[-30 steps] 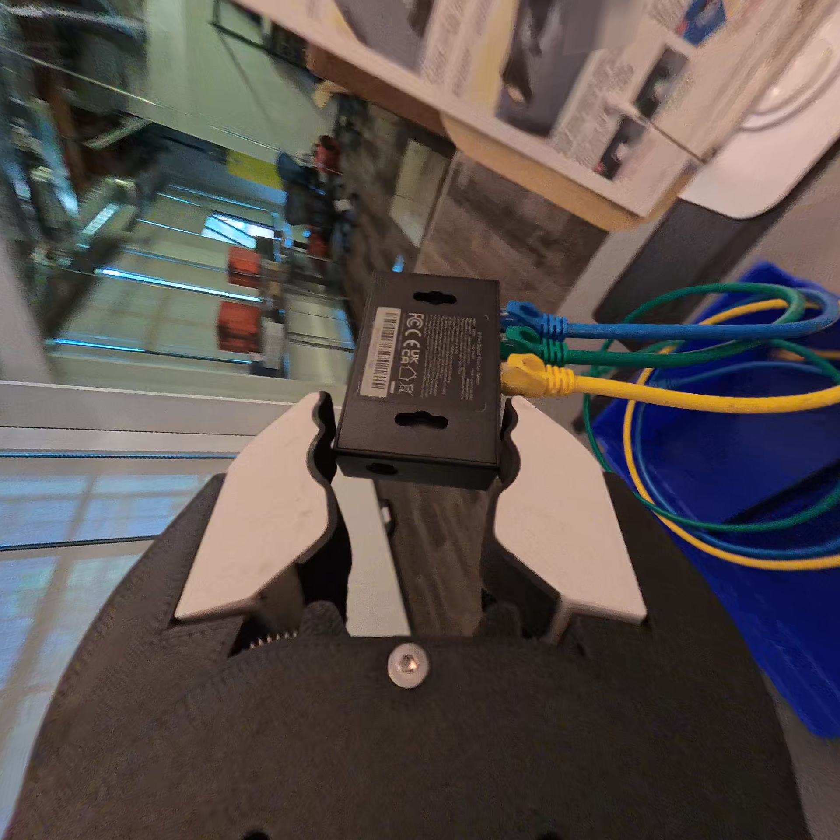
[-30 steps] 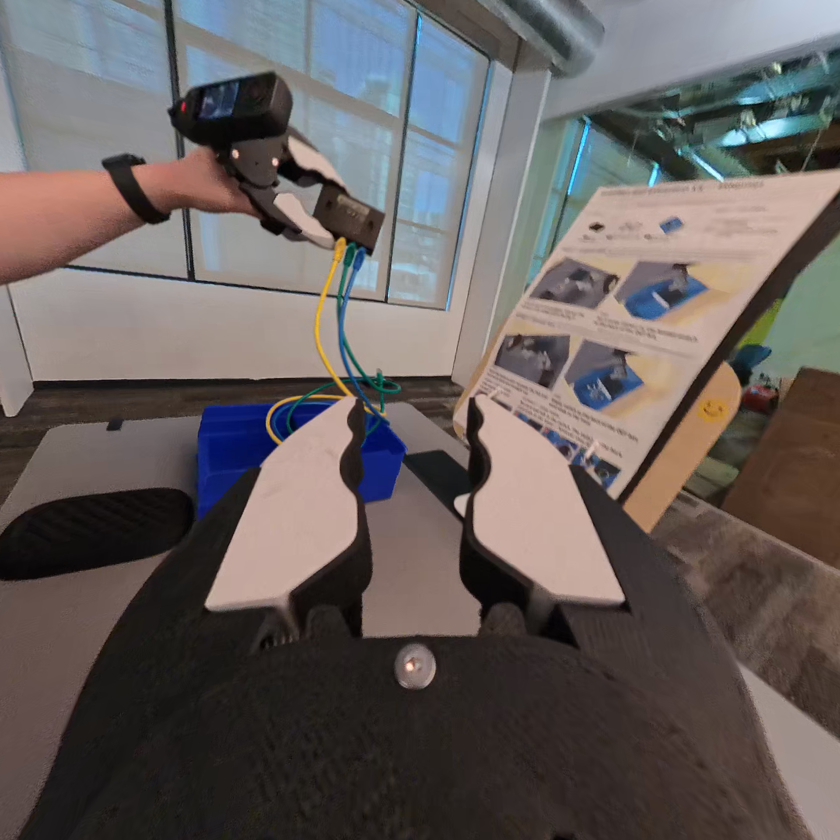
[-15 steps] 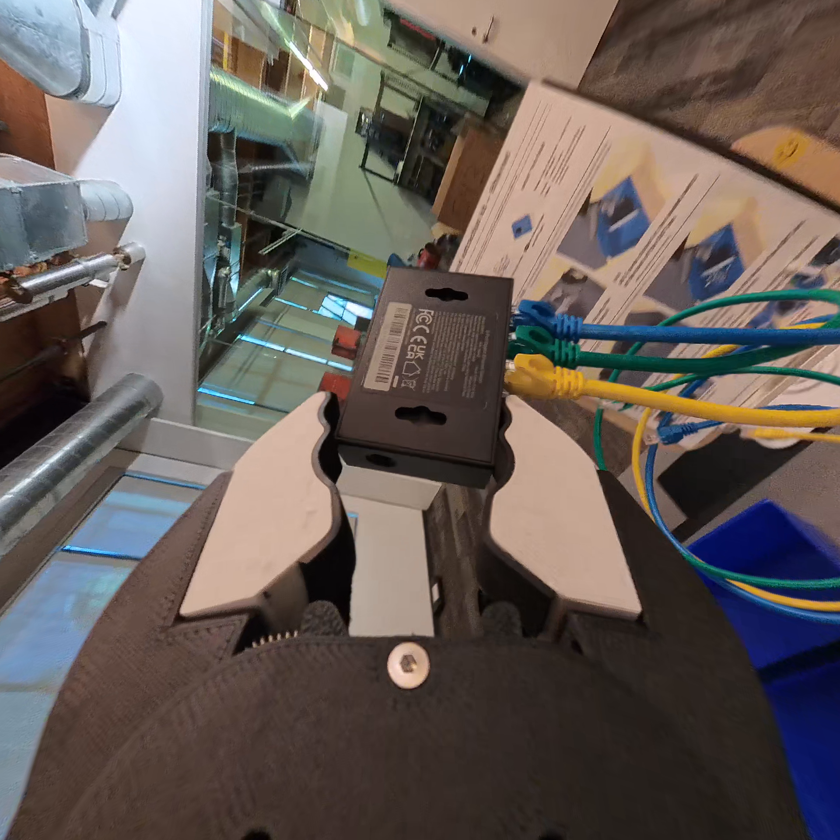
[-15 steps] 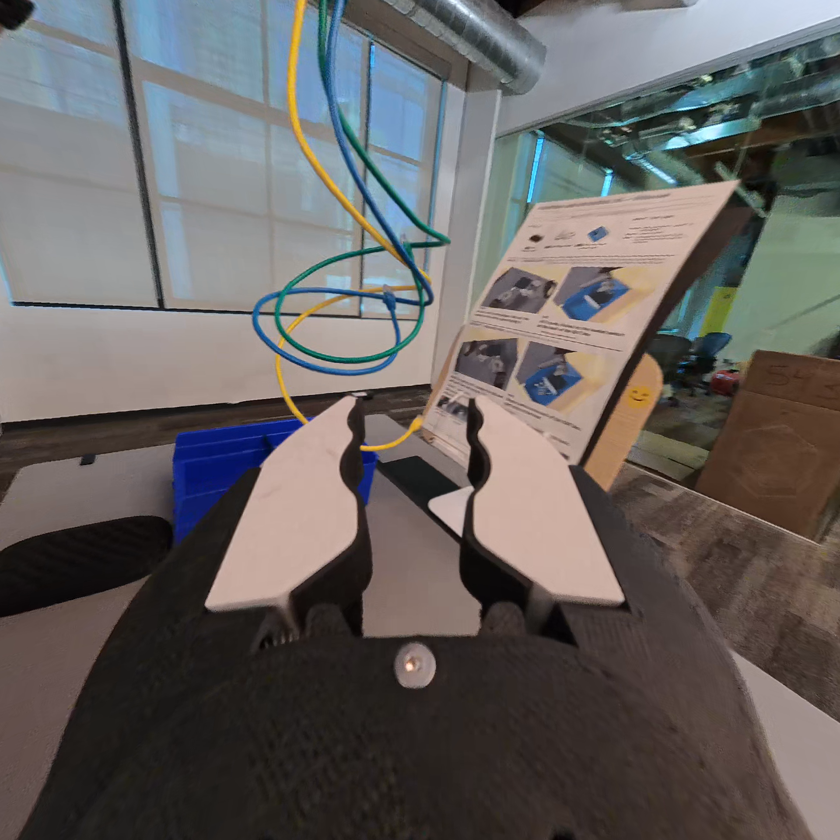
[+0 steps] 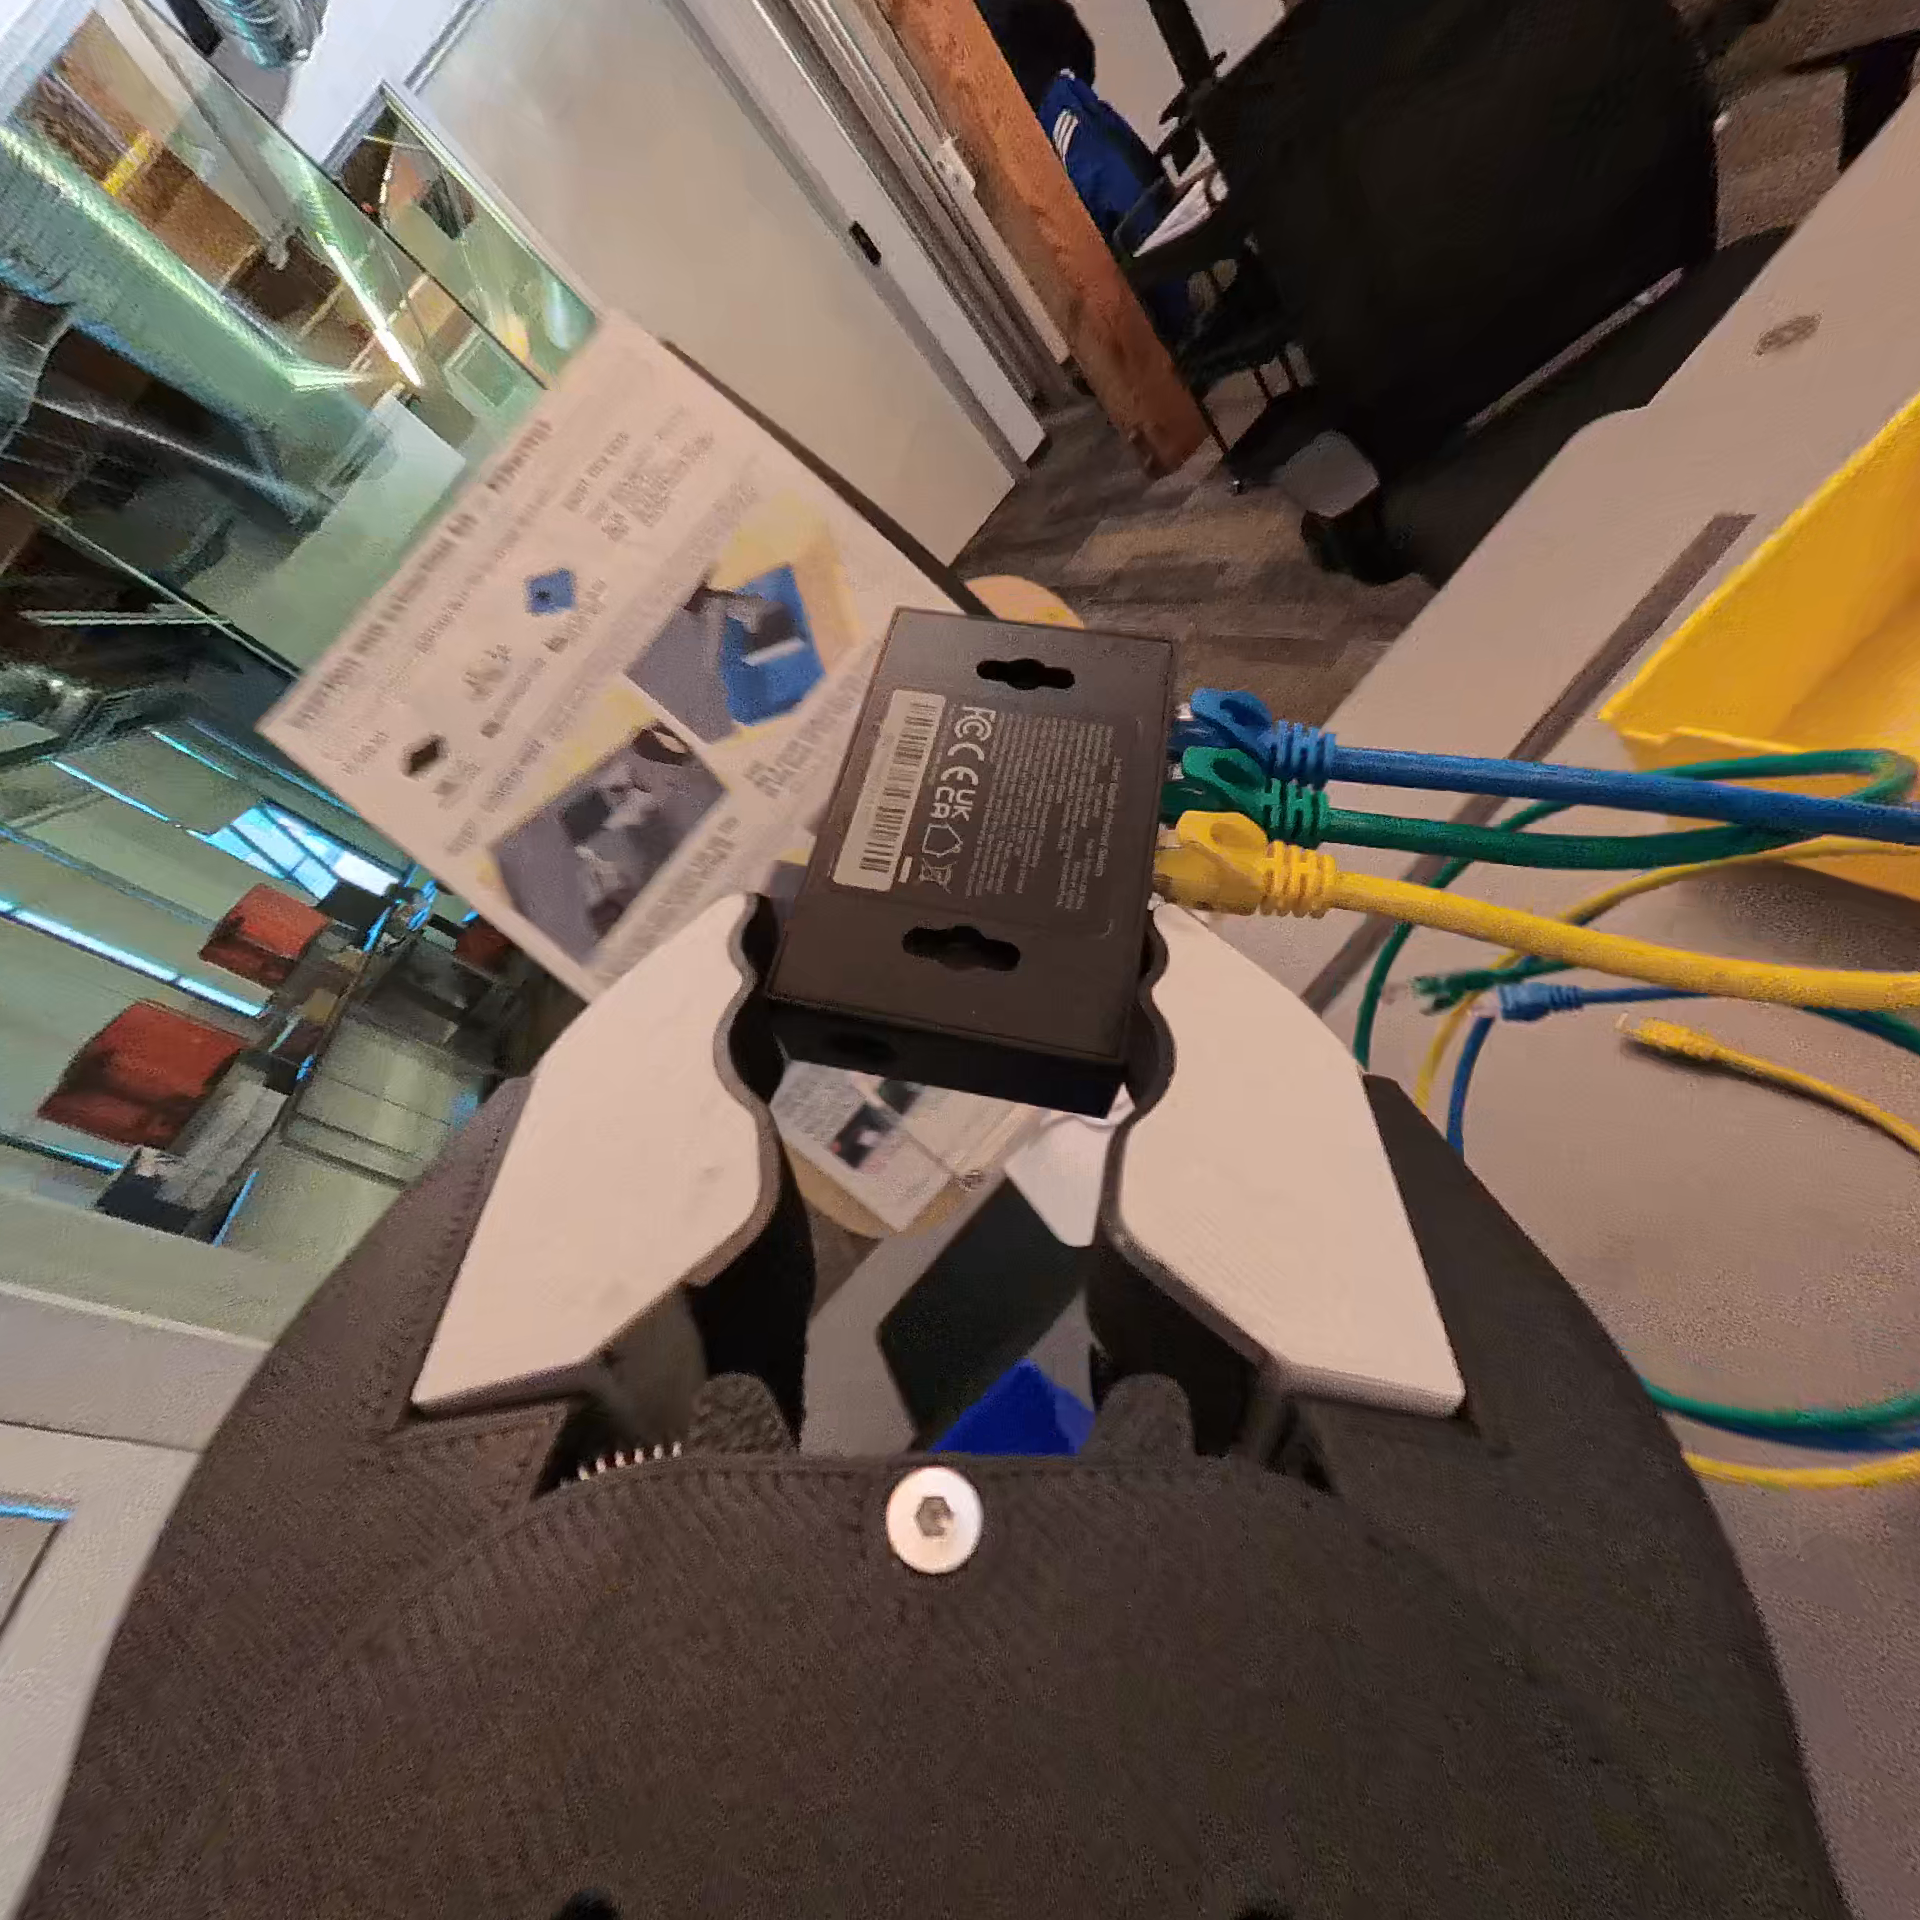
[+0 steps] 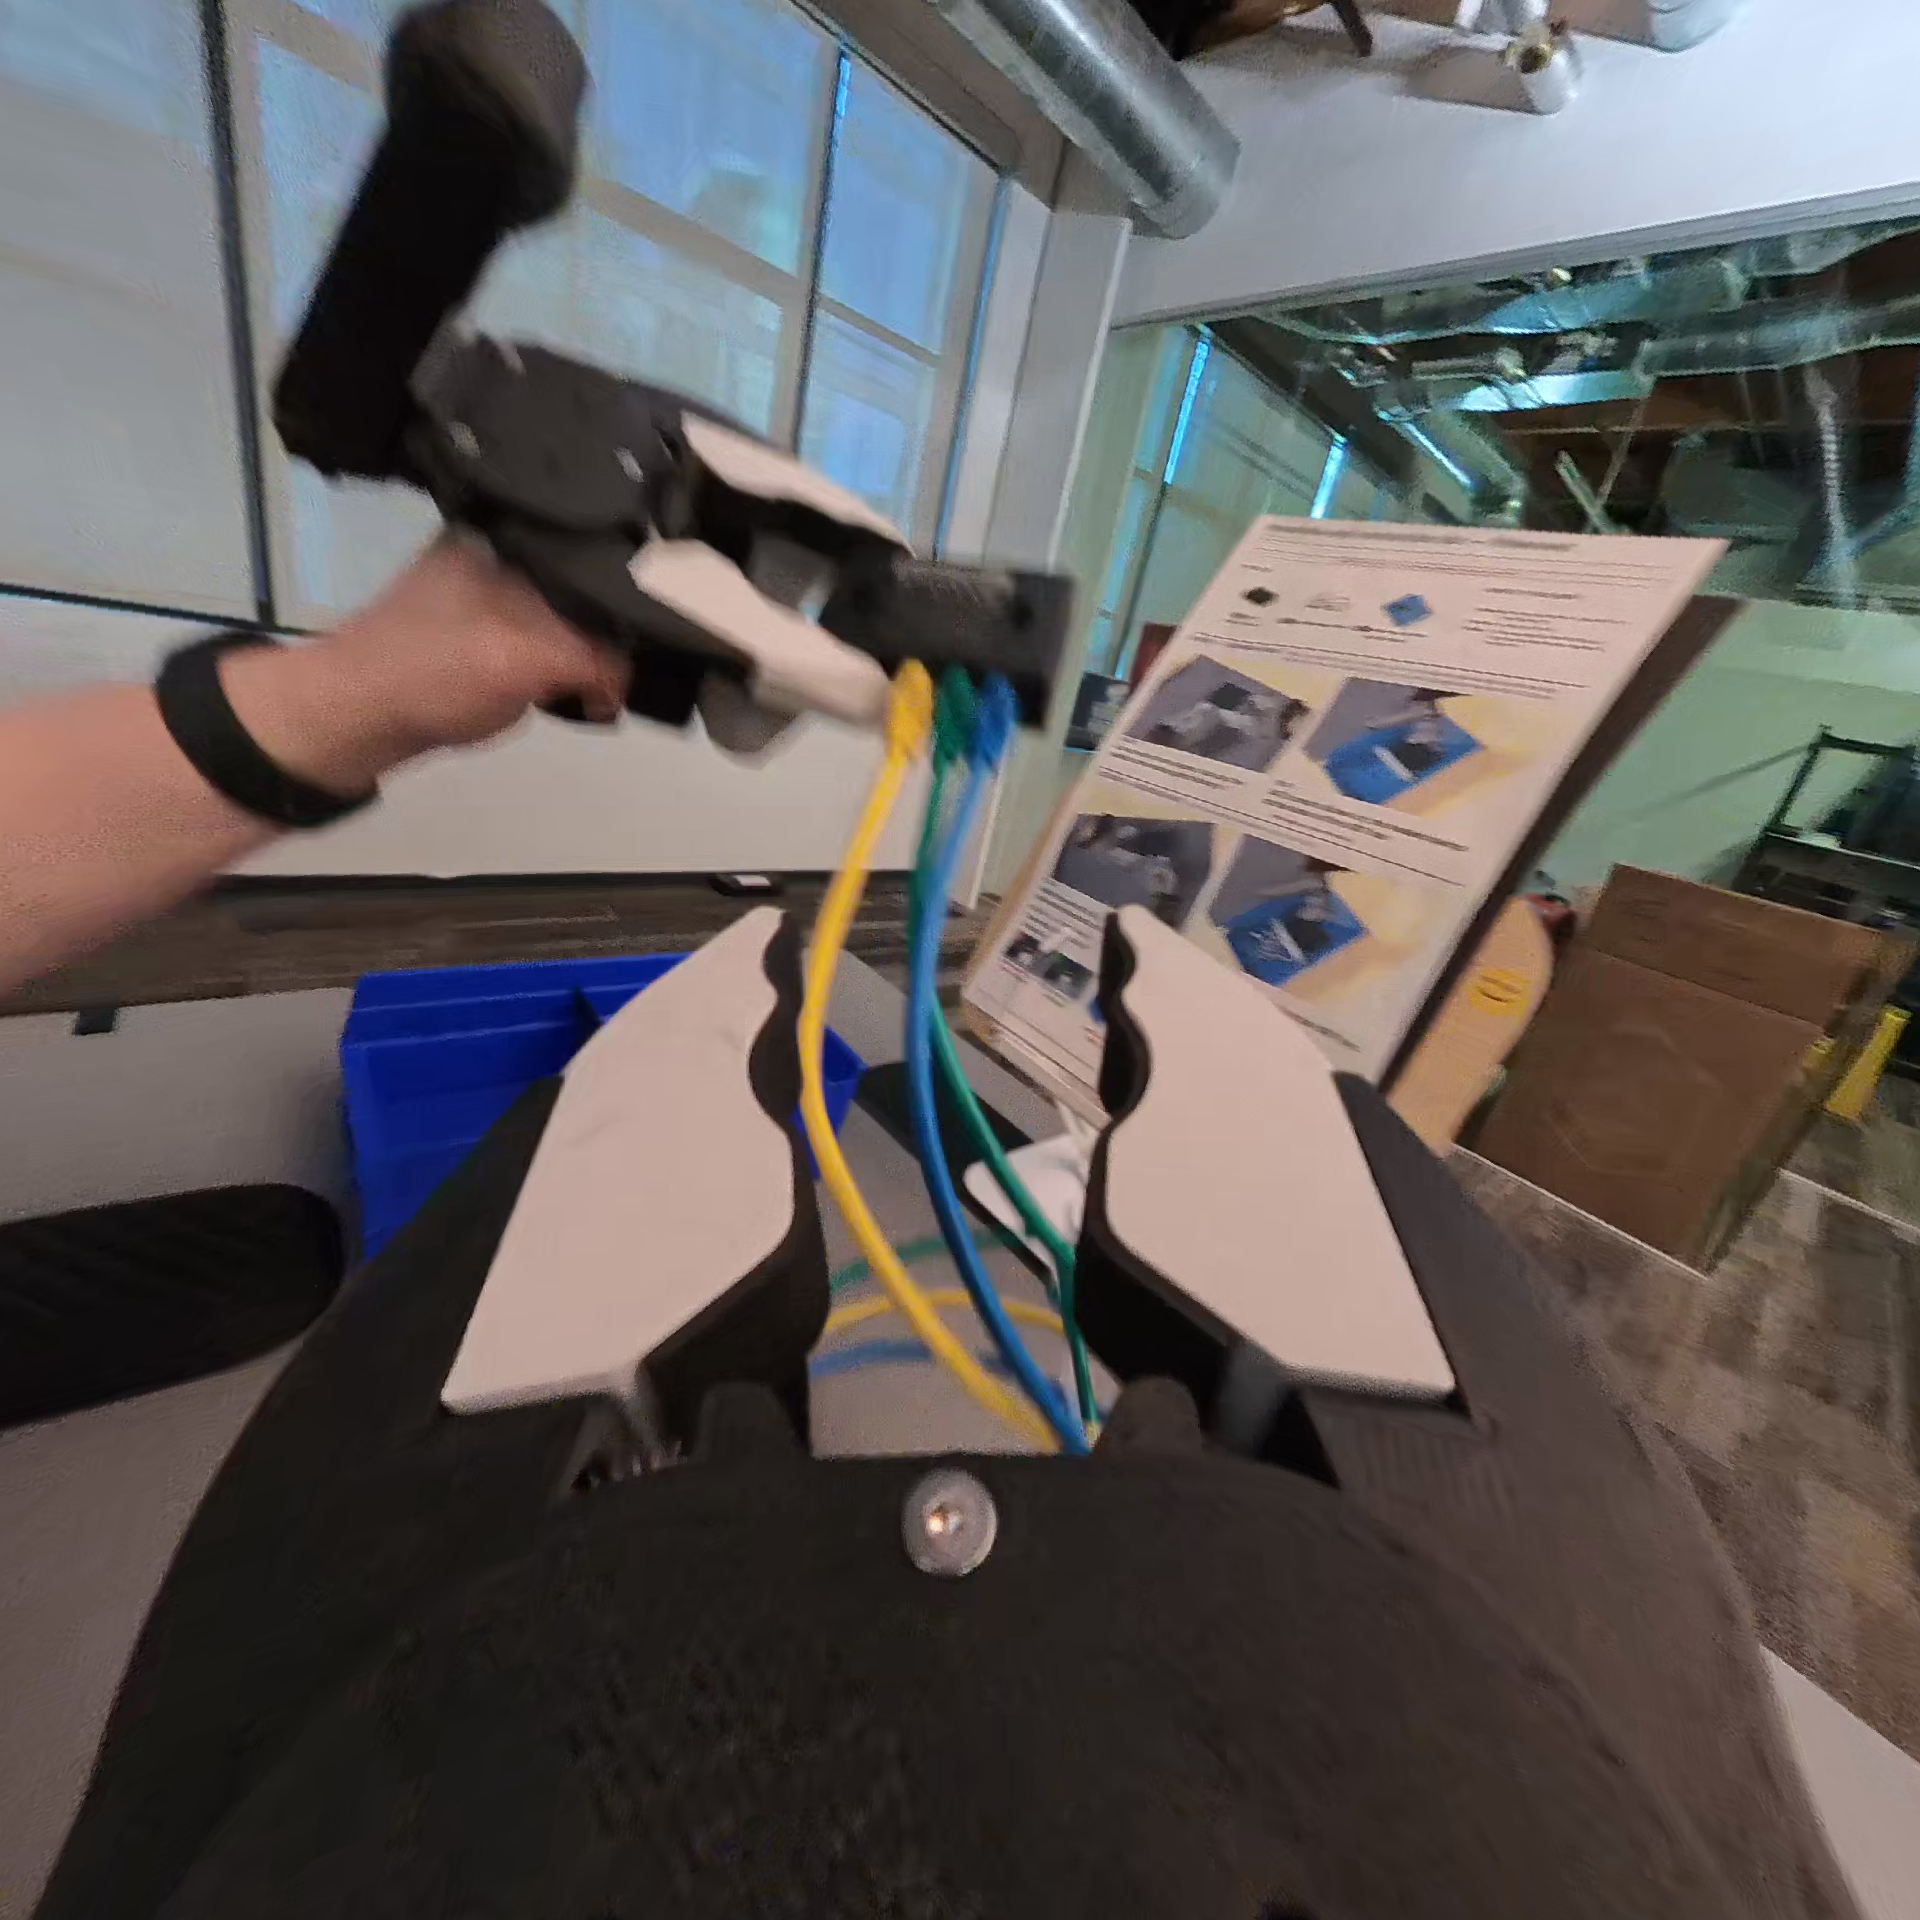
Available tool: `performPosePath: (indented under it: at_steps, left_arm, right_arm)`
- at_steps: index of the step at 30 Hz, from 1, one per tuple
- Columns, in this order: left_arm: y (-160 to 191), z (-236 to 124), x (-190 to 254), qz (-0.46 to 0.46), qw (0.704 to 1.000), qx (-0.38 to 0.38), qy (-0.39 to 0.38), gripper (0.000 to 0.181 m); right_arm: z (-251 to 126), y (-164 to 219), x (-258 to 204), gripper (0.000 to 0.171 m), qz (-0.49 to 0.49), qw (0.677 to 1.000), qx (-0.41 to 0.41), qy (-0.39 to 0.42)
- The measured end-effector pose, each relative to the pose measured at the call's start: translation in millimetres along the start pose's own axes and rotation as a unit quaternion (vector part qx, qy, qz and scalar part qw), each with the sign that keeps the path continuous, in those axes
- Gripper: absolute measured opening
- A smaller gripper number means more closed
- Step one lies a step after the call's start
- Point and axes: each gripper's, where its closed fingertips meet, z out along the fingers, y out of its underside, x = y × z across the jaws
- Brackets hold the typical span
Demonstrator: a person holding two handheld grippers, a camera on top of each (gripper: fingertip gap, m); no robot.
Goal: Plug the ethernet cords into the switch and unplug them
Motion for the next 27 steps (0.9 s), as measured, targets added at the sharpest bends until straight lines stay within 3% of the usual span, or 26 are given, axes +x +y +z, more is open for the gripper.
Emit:
performPosePath:
  at_steps: [4,9,10,13,14,16,18,21,24,27]
  left_arm:
    - [48.6,20.9,49.8,-0.041,0.999,-0.011,0.009,0.064]
    - [94.3,35.4,84.2,-0.121,0.991,-0.032,0.042,0.064]
    - [100.6,36.3,87.6,-0.137,0.989,-0.034,0.051,0.064]
    - [114.9,39.0,99.7,-0.178,0.980,-0.038,0.081,0.064]
    - [119.0,40.1,103.8,-0.186,0.978,-0.038,0.091,0.064]
    - [125.1,39.7,111.9,-0.208,0.969,-0.030,0.127,0.064]
    - [131.5,37.0,117.9,-0.222,0.961,-0.020,0.162,0.066]
    - [141.2,29.5,123.0,-0.176,0.968,0.006,0.179,0.085]
    - [152.9,22.7,126.0,-0.045,0.990,0.024,0.131,0.087]
    - [152.7,21.7,134.2,0.083,0.993,0.047,0.077,0.080]
  right_arm:
    - [42.8,44.5,-23.3,0.080,-0.022,0.996,-0.076,0.029]
    - [69.3,135.2,-16.4,0.086,-0.129,0.949,-0.262,0.117]
    - [69.2,151.2,-10.6,0.082,-0.155,0.932,-0.298,0.134]
    - [67.7,178.6,-4.9,0.027,-0.238,0.894,-0.353,0.139]
    - [66.1,181.0,-1.1,0.017,-0.276,0.876,-0.365,0.151]
    - [61.9,191.0,1.6,0.012,-0.316,0.845,-0.403,0.150]
    - [63.2,199.8,-6.2,0.011,-0.264,0.863,-0.413,0.122]
    - [60.6,198.4,-2.6,0.011,-0.273,0.856,-0.422,0.123]
    - [59.7,202.6,-7.3,0.010,-0.278,0.852,-0.433,0.097]
    - [62.7,204.0,-19.0,0.011,-0.313,0.844,-0.432,0.061]
